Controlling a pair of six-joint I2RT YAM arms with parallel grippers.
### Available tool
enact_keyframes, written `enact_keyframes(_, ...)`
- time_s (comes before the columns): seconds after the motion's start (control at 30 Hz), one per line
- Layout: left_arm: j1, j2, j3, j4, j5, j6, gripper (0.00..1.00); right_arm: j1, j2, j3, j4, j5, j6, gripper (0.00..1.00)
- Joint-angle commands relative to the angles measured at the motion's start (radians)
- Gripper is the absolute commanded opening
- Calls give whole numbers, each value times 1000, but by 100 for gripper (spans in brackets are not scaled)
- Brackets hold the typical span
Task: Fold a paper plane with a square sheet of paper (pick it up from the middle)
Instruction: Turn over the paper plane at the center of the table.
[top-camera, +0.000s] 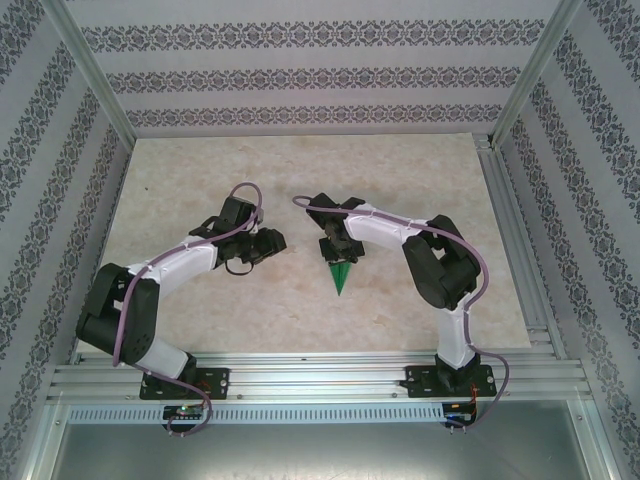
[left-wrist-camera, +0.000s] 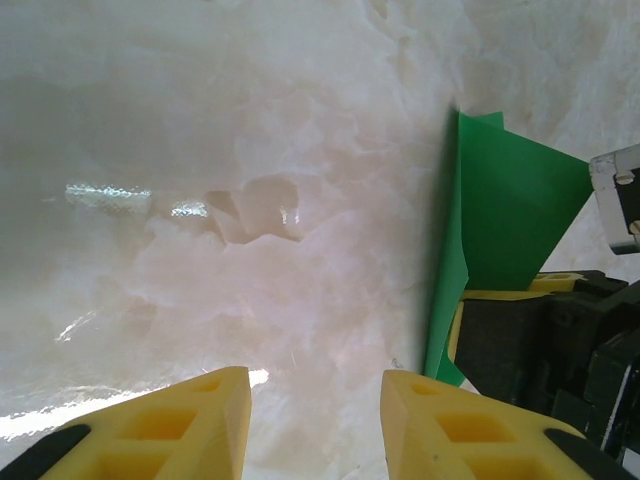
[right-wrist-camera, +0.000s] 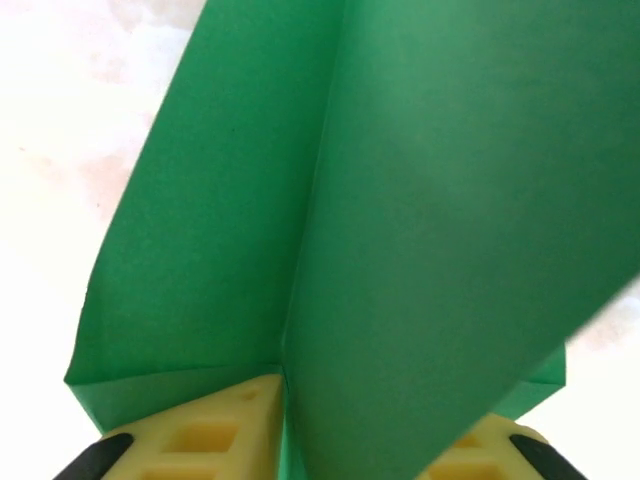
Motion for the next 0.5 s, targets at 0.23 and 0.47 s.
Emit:
enact_keyframes(0.23,5,34,16,13,39,-5,40,3,-45,6,5,-7,2,38)
enact_keyframes(0.47,6,32,16,8,44,-1,40,25,9,11,-15,9,0,49)
